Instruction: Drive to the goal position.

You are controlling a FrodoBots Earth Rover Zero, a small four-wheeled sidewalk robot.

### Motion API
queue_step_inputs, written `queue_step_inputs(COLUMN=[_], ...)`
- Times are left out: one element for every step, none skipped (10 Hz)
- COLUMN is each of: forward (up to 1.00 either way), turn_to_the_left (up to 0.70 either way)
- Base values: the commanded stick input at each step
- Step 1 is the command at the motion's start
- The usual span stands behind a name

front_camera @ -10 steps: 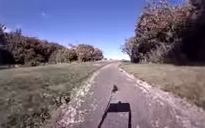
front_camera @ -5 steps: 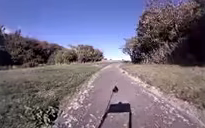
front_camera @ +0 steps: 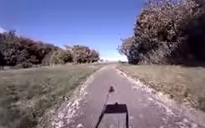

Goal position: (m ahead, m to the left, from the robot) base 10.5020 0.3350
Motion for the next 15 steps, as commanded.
queue_step_inputs(forward=[1.00,1.00,1.00,1.00,1.00,1.00,1.00,1.00,1.00,1.00,1.00,1.00,1.00,1.00,1.00], turn_to_the_left=[0.01,0.01,0.01,0.01,0.01,0.01,0.01,-0.09,-0.18,-0.26,-0.31,-0.31,-0.12,0.01,0.01])
